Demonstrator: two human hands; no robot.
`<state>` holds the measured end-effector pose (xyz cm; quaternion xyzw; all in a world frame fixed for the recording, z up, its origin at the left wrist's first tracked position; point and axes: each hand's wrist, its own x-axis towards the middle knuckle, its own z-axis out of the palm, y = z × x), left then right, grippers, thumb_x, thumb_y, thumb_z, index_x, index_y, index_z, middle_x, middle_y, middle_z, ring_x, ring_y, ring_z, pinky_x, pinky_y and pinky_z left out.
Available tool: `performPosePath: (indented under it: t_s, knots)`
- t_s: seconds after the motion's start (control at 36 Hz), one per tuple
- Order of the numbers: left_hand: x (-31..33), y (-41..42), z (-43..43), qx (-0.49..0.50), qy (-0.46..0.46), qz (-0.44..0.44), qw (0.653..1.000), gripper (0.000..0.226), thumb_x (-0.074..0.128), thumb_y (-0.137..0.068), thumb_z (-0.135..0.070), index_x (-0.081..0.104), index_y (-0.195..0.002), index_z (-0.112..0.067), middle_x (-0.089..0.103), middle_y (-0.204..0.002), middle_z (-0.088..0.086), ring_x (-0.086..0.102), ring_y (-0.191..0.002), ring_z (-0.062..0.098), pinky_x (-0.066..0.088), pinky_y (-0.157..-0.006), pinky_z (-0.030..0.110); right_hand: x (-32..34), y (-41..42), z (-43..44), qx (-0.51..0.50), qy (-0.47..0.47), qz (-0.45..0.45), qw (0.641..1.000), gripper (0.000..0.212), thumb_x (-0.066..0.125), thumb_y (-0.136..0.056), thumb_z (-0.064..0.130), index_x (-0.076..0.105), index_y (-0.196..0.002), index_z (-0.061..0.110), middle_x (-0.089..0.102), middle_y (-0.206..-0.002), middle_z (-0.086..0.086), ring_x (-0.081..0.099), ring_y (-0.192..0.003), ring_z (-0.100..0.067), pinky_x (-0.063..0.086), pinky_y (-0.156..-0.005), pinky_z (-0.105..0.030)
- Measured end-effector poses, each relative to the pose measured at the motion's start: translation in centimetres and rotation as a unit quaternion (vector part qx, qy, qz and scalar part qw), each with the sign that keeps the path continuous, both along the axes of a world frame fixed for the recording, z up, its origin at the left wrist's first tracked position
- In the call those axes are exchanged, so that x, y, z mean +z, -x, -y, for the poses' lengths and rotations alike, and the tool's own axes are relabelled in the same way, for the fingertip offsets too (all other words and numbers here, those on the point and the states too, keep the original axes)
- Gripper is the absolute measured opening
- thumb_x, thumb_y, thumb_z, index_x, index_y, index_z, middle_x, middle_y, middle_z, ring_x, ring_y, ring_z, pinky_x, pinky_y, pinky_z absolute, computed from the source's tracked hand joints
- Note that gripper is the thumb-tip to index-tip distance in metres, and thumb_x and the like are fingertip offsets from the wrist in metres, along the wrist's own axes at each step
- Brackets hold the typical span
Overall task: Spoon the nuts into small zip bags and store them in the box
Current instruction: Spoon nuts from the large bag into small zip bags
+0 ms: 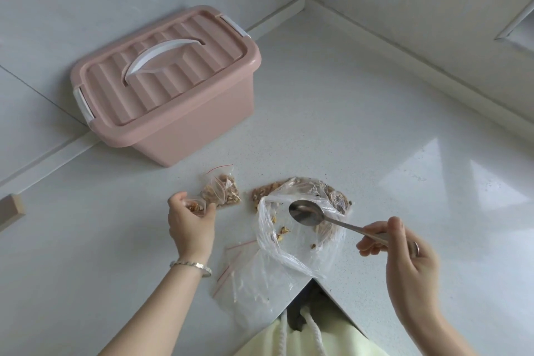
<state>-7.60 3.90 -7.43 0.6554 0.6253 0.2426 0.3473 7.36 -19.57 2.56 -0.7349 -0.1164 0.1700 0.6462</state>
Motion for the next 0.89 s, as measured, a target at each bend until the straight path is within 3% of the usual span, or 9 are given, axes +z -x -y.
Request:
performPosePath:
  t_s: [0.08, 0.19, 0.33, 0.44, 0.58, 0.67, 0.72, 0.81, 0.89]
  knots:
    - [-0.1, -0.7, -0.8, -0.029, 0.005, -0.035, 0.999, 0.064, 0.077, -0.070, -0.012, 0.041, -0.122, -0.004, 0.057, -0.112, 0.016, 0.051, -0.107, 0.038, 0.042, -0.093, 0.047, -0.5, 0.0, -0.1, 0.012, 0.007, 0.003, 1.000, 0.051, 0.045, -0.091, 0.050, 0.063, -0.067, 0.008, 0.063, -0.058, -0.009, 0.057, -0.050, -0.012, 0.046, -0.052, -0.016]
    - [1.2, -1.9, -0.1, -0.049, -0.036, -0.096, 0.994, 0.073, 0.079, -0.069, -0.016, 0.041, -0.128, 0.001, 0.046, -0.128, 0.021, 0.037, -0.121, 0.037, 0.028, -0.101, 0.042, -0.8, -0.2, 0.0, 0.051, 0.040, 0.027, 0.998, 0.061, 0.036, -0.079, 0.067, 0.062, -0.064, 0.013, 0.059, -0.057, -0.004, 0.052, -0.051, -0.005, 0.040, -0.053, -0.009]
    - [3.2, -3.2, 3.4, -0.159, -0.161, -0.026, 0.974, 0.055, 0.062, -0.076, -0.037, 0.048, -0.116, -0.002, 0.048, -0.121, 0.019, 0.036, -0.117, 0.025, 0.032, -0.100, 0.042, 0.0, -1.3, -0.6, 0.092, 0.091, 0.150, 0.980, 0.045, 0.028, -0.089, 0.051, 0.044, -0.054, 0.027, 0.053, -0.069, 0.004, 0.049, -0.064, 0.001, 0.035, -0.059, -0.006]
    - [4.8, -4.1, 6.8, -0.263, -0.065, -0.012, 0.963, 0.071, 0.049, -0.076, -0.057, 0.040, -0.130, -0.011, 0.038, -0.134, 0.004, 0.022, -0.123, 0.002, 0.027, -0.109, 0.034, 1.4, -2.5, -1.7, 0.165, 0.102, 0.218, 0.956, 0.061, 0.022, -0.092, 0.058, 0.043, -0.055, 0.015, 0.047, -0.059, 0.001, 0.045, -0.057, -0.005, 0.032, -0.053, -0.008]
    - [3.9, -5.6, 8.0, -0.284, 0.110, -0.098, 0.948, 0.092, 0.063, -0.081, -0.040, 0.005, -0.146, -0.013, 0.011, -0.152, 0.004, 0.007, -0.141, 0.020, 0.018, -0.115, 0.035, 1.3, -3.9, -4.6, 0.258, 0.214, 0.198, 0.921, 0.043, 0.039, -0.095, 0.043, 0.049, -0.064, 0.016, 0.041, -0.047, 0.007, 0.041, -0.044, -0.009, 0.031, -0.046, -0.017]
    - [2.8, -6.4, 7.8, -0.271, 0.149, -0.117, 0.944, 0.093, 0.063, -0.082, -0.034, 0.000, -0.147, -0.010, 0.010, -0.152, 0.009, 0.011, -0.141, 0.025, 0.021, -0.112, 0.034, -0.5, -4.8, -6.9, 0.318, 0.317, 0.218, 0.867, 0.021, 0.054, -0.091, 0.033, 0.065, -0.103, 0.020, 0.068, -0.080, 0.003, 0.060, -0.068, -0.004, 0.044, -0.061, -0.016]
    - [2.2, -6.9, 7.2, -0.255, 0.154, -0.134, 0.945, 0.091, 0.064, -0.083, -0.027, 0.002, -0.147, -0.008, 0.016, -0.150, 0.014, 0.021, -0.138, 0.028, 0.028, -0.109, 0.034, -2.2, -5.5, -8.3, 0.359, 0.387, 0.218, 0.821, 0.045, 0.062, -0.086, 0.033, 0.051, -0.129, 0.024, 0.064, -0.110, 0.000, 0.061, -0.094, -0.015, 0.047, -0.073, -0.023]
    - [1.2, -7.7, 5.9, -0.208, 0.175, -0.126, 0.954, 0.076, 0.064, -0.083, -0.015, 0.018, -0.142, -0.005, 0.030, -0.141, 0.017, 0.046, -0.121, 0.031, 0.048, -0.092, 0.034, -4.4, -6.0, -10.5, 0.401, 0.428, 0.234, 0.775, 0.066, 0.065, -0.084, 0.029, 0.032, -0.141, 0.028, 0.050, -0.119, -0.004, 0.052, -0.087, -0.015, 0.042, -0.067, -0.021]
    - [0.2, -8.2, 4.5, -0.160, 0.209, -0.095, 0.960, 0.044, 0.065, -0.082, -0.012, 0.043, -0.120, -0.005, 0.053, -0.119, 0.014, 0.060, -0.096, 0.028, 0.050, -0.067, 0.028, -5.9, -5.9, -12.6, 0.433, 0.439, 0.253, 0.746, 0.072, 0.067, -0.082, 0.027, 0.029, -0.143, 0.029, 0.039, -0.126, -0.006, 0.054, -0.089, -0.017, 0.046, -0.070, -0.022]
